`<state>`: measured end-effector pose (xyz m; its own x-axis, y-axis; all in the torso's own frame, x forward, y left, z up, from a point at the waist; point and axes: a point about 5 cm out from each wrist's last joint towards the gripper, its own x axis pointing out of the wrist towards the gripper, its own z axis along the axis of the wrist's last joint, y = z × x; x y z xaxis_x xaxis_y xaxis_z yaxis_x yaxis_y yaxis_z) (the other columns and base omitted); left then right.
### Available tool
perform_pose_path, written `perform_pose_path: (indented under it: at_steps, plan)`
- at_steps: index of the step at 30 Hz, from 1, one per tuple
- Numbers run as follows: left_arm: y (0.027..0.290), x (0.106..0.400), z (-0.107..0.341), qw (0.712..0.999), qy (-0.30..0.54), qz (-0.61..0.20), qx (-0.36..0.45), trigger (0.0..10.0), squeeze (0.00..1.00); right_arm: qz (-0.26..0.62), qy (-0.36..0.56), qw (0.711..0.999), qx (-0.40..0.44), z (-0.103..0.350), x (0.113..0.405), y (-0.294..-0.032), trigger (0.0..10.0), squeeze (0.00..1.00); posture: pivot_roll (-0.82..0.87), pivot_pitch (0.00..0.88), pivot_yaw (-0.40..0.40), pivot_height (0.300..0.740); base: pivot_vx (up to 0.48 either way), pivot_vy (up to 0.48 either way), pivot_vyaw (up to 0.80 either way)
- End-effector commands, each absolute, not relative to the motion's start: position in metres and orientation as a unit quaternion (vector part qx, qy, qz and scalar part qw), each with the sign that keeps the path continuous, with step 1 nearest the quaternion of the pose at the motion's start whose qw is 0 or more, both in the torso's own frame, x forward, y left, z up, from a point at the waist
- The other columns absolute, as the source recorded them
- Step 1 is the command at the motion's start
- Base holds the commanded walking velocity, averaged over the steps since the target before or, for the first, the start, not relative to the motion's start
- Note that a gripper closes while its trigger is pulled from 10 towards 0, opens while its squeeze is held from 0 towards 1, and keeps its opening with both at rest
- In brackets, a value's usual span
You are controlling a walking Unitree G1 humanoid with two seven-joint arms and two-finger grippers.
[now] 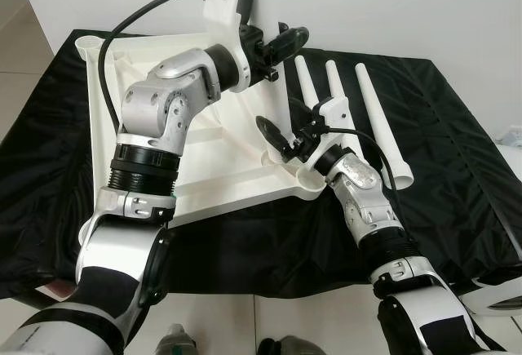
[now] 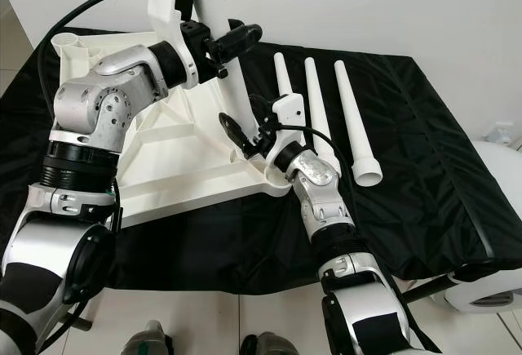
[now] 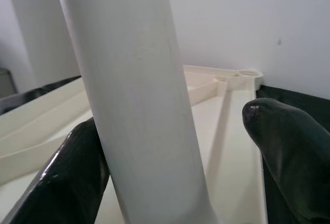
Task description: Building children table
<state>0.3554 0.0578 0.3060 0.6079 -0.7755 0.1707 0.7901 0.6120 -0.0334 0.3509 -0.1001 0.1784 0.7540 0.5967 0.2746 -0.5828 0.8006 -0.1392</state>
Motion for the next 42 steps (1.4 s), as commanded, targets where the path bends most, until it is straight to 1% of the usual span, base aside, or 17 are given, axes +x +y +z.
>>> perform_pose_path:
  at_steps: [1,2,3,5,7,8,11,15,17,18,20,21,22,25,30,33,42]
  plan:
    - [0.054,0.355,0.314,0.906,-0.088,-0.413,-0.028,10.0,0.0,0.237,-0.139,0.961,-0.035,0.175,0.357,-0.121,10.0,0.32,0.07,0.0,-0.094,0.74,0.0,0.0,0.0]
    - [0.054,0.355,0.314,0.906,-0.088,-0.413,-0.028,10.0,0.0,0.237,-0.139,0.961,-0.035,0.175,0.357,-0.121,10.0,0.32,0.07,0.0,-0.094,0.74,0.0,0.0,0.0]
    - [0.054,0.355,0.315,0.912,-0.095,-0.398,-0.019,10.0,0.0,0.225,-0.138,0.964,-0.043,0.175,0.357,-0.12,10.0,0.0,0.07,0.0,-0.094,0.74,0.0,0.0,0.0]
    - [0.054,0.355,0.315,0.912,-0.095,-0.398,-0.019,10.0,0.0,0.225,-0.138,0.964,-0.043,0.175,0.357,-0.12,10.0,0.0,0.07,0.0,-0.094,0.74,0.0,0.0,0.0]
    - [0.051,0.355,0.315,0.92,-0.102,-0.379,-0.012,10.0,0.0,0.222,-0.131,0.965,-0.052,0.173,0.355,-0.112,10.0,0.0,0.07,0.0,-0.097,0.74,0.0,0.0,0.0]
    - [0.051,0.355,0.315,0.92,-0.102,-0.379,-0.012,10.0,0.0,0.222,-0.131,0.965,-0.052,0.173,0.355,-0.112,10.0,0.0,0.07,0.0,-0.097,0.74,0.0,0.0,0.0]
    - [0.046,0.352,0.316,0.924,-0.112,-0.366,0.001,10.0,0.0,0.224,-0.129,0.964,-0.057,0.172,0.351,-0.101,10.0,0.0,0.07,0.0,-0.1,0.74,0.0,0.0,0.0]
    - [0.043,0.35,0.316,0.927,-0.115,-0.358,0.01,10.0,0.0,0.213,-0.131,0.966,-0.068,0.171,0.35,-0.095,10.0,0.0,0.07,0.0,-0.1,0.74,0.0,0.0,0.0]
    - [0.042,0.349,0.317,0.929,-0.126,-0.347,0.027,10.0,0.0,0.188,-0.116,0.973,-0.059,0.168,0.353,-0.092,10.0,0.0,0.07,0.0,-0.099,0.74,0.0,0.0,0.0]
    - [0.042,0.349,0.317,0.929,-0.126,-0.347,0.027,10.0,0.0,0.188,-0.116,0.973,-0.059,0.168,0.353,-0.092,10.0,0.0,0.07,0.0,-0.099,0.74,0.0,0.0,0.0]
    - [0.038,0.347,0.318,0.931,-0.134,-0.339,0.033,10.0,0.0,0.152,-0.106,0.981,-0.051,0.166,0.353,-0.087,10.0,0.0,0.07,0.0,-0.101,0.74,0.0,0.0,0.0]
    - [0.038,0.347,0.318,0.931,-0.134,-0.339,0.033,10.0,0.0,0.152,-0.106,0.981,-0.051,0.166,0.353,-0.087,10.0,0.0,0.07,0.0,-0.101,0.74,0.0,0.0,0.0]
    - [0.036,0.346,0.318,0.934,-0.137,-0.328,0.038,10.0,0.0,0.136,-0.109,0.983,-0.05,0.167,0.352,-0.079,10.0,0.0,0.07,0.0,-0.1,0.74,0.0,0.0,0.0]
    - [0.036,0.346,0.318,0.935,-0.138,-0.324,0.04,10.0,0.0,0.135,-0.112,0.983,-0.051,0.168,0.352,-0.077,10.0,0.0,0.07,0.0,-0.1,0.74,0.0,0.0,0.0]
    - [0.032,0.343,0.318,0.936,-0.144,-0.32,0.02,10.0,0.0,0.13,-0.119,0.983,-0.05,0.173,0.351,-0.07,10.0,0.0,0.07,0.0,-0.097,0.74,0.0,0.0,0.0]
    - [0.027,0.34,0.313,0.938,-0.142,-0.314,0.025,10.0,0.0,0.117,-0.132,0.983,-0.053,0.183,0.351,-0.064,10.0,0.0,0.07,0.0,-0.096,0.74,0.0,0.0,0.0]
    - [0.026,0.341,0.31,0.941,-0.14,-0.308,0.029,10.0,0.0,0.106,-0.152,0.981,-0.052,0.194,0.349,-0.059,10.0,0.0,0.07,0.0,-0.096,0.74,0.0,0.0,0.0]
